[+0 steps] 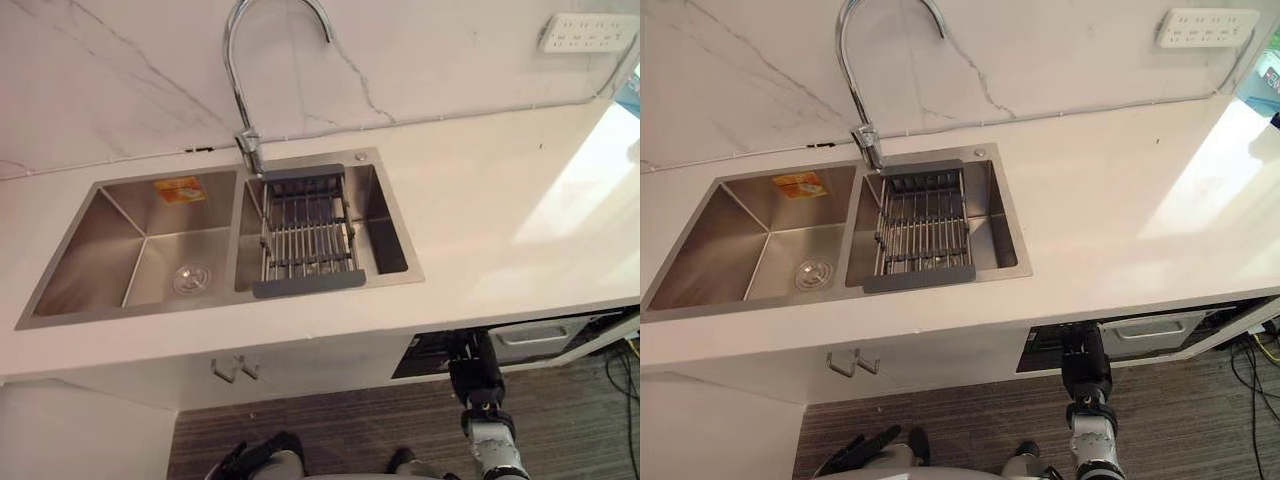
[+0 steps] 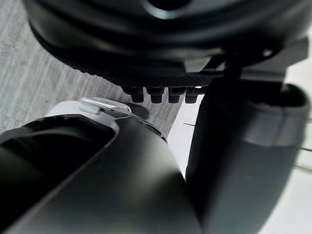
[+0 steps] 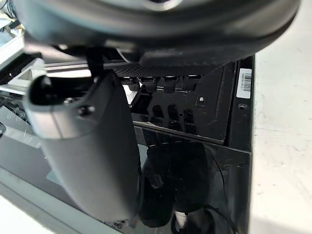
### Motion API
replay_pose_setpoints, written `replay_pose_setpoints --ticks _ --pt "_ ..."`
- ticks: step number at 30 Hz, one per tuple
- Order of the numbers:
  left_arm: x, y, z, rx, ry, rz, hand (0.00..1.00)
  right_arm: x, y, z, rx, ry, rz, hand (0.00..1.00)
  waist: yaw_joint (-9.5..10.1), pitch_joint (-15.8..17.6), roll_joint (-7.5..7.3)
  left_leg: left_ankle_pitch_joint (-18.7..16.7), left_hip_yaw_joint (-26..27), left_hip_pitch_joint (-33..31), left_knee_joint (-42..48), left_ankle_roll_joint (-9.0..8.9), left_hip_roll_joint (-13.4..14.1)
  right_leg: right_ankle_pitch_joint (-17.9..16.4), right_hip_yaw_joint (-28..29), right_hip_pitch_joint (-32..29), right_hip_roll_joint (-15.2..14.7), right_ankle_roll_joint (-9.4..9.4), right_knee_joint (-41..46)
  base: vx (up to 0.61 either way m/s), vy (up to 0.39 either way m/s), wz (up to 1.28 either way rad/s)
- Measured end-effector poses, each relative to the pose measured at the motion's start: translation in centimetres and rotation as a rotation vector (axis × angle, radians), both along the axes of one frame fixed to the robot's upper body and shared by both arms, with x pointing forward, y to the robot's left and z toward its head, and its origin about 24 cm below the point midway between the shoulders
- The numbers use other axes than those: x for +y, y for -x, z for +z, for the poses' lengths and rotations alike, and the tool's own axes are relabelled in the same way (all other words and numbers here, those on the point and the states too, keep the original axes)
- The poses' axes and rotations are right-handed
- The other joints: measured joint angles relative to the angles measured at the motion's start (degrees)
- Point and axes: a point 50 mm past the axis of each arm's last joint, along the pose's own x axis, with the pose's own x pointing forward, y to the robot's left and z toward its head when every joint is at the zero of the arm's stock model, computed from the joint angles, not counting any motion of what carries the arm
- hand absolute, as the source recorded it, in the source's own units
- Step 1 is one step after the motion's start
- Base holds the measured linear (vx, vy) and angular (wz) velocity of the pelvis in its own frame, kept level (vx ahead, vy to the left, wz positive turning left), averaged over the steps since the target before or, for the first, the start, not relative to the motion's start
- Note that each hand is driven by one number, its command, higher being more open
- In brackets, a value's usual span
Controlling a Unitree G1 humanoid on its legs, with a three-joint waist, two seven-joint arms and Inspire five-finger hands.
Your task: Walk over to the sink, pick up the cup, carry it to the dishwasher, place the cup inside the dishwasher, then close the dishwasher door
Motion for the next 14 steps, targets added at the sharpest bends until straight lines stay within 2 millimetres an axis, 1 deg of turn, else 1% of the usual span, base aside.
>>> replay_pose_setpoints --ticks 1,3,4,5,7,8,9,11,12,14 --pt "0.0 0.0 0.0 -0.003 -0.001 0.0 1.0 0.1 0.1 0.0 0.004 0.007 0.019 1.0 0.0 0.0 0.03 0.0 0.0 -0.1 0.0 -0.02 0.1 0.0 0.1 -0.1 0.1 -0.03 0.0 0.0 0.0 0.0" --pt "-0.3 0.0 0.0 -0.015 0.0 -0.006 1.0 1.1 0.5 -0.4 0.019 0.04 0.132 1.0 0.02 -0.2 0.22 -0.1 0.2 -0.1 -0.3 -0.07 0.4 -0.2 0.1 -0.2 0.2 -0.34 0.0 0.04 0.016 0.01" --pt "-0.3 -0.1 0.0 -0.019 -0.002 -0.011 1.0 1.4 0.7 -0.5 0.025 0.05 0.159 1.0 0.02 -0.3 0.31 -0.1 0.3 -0.1 -0.4 -0.09 0.5 -0.3 0.1 -0.3 0.3 -0.44 0.0 0.06 0.012 0.0" --pt "-0.5 -0.2 0.0 -0.028 0.005 -0.015 1.0 1.9 1.3 -0.8 0.046 0.074 0.204 1.0 0.07 -0.6 0.55 -0.1 0.5 -0.1 -0.6 -0.14 0.6 -0.3 0.1 -0.4 0.3 -0.46 0.0 0.08 0.01 -0.01" --pt "-0.7 -0.2 0.0 -0.038 0.032 -0.002 1.0 2.0 2.1 -1.3 0.092 0.123 0.263 1.0 0.05 -0.8 0.81 -0.1 0.8 -0.1 -1.0 -0.19 0.7 -0.4 0.2 -0.7 0.4 -0.36 0.2 0.09 0.014 -0.03" --pt "-0.8 -0.2 0.0 -0.034 0.049 0.006 1.0 2.1 2.8 -1.7 0.137 0.176 0.322 1.0 0.03 -0.8 0.8 0.0 1.0 -0.1 -1.2 -0.32 0.7 -0.4 0.2 -0.8 0.4 -0.17 0.2 0.09 0.016 -0.03" --pt "-0.9 -0.3 0.0 -0.033 0.054 0.004 1.0 2.1 3.2 -1.9 0.155 0.189 0.339 1.0 0.03 -0.9 0.75 0.1 1.0 -0.1 -1.3 -0.45 0.7 -0.5 0.2 -0.9 0.3 -0.12 0.2 0.12 0.019 -0.01" --pt "-0.8 -0.2 0.0 -0.022 0.075 -0.002 1.0 2.1 5.3 -3.0 0.277 0.255 0.408 1.0 0.01 -1.5 0.61 0.4 1.1 0.0 -1.5 -0.34 0.5 -0.5 0.1 -0.9 0.2 -0.19 0.3 0.15 0.021 0.02" --pt "-0.7 -0.2 0.0 -0.021 0.081 -0.001 1.0 2.1 5.8 -3.2 0.305 0.268 0.419 1.0 -0.01 -1.6 0.62 0.5 1.1 0.1 -1.7 -0.36 0.5 -0.5 0.1 -0.9 0.2 -0.16 0.3 0.13 0.017 0.02" --pt "-0.5 -0.2 0.0 -0.007 0.104 0.006 1.0 1.9 7.4 -3.9 0.408 0.349 0.469 1.0 -0.1 -1.6 0.51 0.5 1.3 0.6 -2.3 -0.49 0.3 -0.6 0.1 -0.6 0.1 0.01 0.3 0.1 0.017 0.01"
